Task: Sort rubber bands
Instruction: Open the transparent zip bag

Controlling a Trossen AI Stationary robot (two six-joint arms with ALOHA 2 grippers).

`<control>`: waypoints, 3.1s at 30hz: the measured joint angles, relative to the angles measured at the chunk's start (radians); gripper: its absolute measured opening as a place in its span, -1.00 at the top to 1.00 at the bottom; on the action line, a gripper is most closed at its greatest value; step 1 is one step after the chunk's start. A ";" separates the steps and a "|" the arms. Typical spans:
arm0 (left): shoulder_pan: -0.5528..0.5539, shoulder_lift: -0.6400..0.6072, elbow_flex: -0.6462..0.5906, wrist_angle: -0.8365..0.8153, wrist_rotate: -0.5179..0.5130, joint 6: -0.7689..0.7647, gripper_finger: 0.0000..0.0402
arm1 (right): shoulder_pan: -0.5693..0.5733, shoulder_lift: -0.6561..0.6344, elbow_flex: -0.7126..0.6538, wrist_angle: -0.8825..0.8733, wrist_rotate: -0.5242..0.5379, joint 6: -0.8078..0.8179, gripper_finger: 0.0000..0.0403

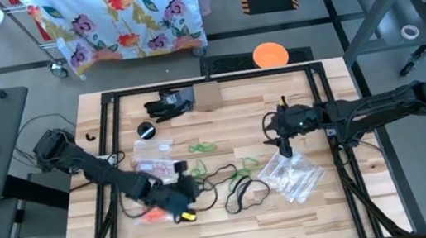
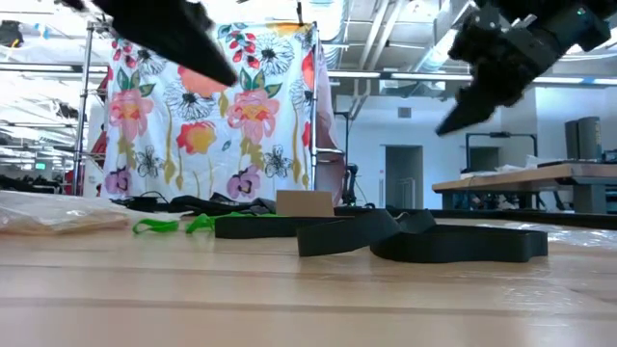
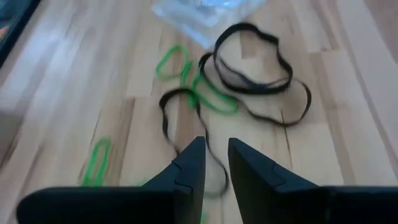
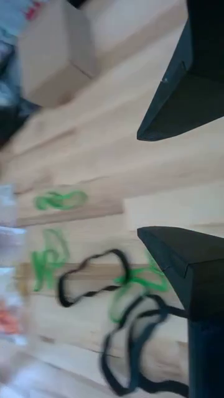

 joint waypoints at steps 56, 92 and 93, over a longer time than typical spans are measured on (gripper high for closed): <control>0.289 -0.046 -0.002 0.171 0.386 0.451 0.68 | 0.238 0.439 0.121 -0.143 0.054 0.098 0.95; 0.278 -0.047 -0.197 0.978 0.768 0.326 0.76 | 0.595 0.259 0.147 0.379 0.303 -0.429 1.00; 0.280 -0.030 -0.193 0.978 0.774 0.365 0.76 | 0.577 0.274 0.147 0.405 0.280 -0.431 1.00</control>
